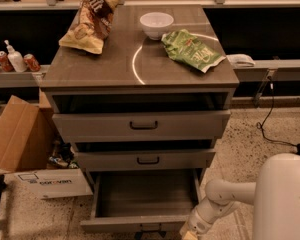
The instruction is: Close bottom drawer
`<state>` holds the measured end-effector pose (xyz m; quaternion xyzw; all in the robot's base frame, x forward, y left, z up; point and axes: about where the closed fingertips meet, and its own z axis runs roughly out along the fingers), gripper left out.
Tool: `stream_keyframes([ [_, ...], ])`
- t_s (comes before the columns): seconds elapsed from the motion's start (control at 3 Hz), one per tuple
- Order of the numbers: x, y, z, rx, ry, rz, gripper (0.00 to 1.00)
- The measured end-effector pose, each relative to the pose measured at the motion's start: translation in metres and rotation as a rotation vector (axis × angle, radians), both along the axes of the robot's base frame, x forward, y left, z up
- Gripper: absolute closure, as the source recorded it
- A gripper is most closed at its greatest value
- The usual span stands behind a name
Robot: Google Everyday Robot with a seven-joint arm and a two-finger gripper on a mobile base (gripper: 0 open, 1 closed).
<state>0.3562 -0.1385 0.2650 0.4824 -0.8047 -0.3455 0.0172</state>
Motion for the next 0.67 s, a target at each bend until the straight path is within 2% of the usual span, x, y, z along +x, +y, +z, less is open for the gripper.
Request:
stream_keyframes([
  [0.33, -0.009, 0.006, -0.023, -0.014, 0.042, -0.009, 0.66],
  [0.67, -0.01, 0.013, -0.036, -0.071, 0.04, -0.019, 0.87],
])
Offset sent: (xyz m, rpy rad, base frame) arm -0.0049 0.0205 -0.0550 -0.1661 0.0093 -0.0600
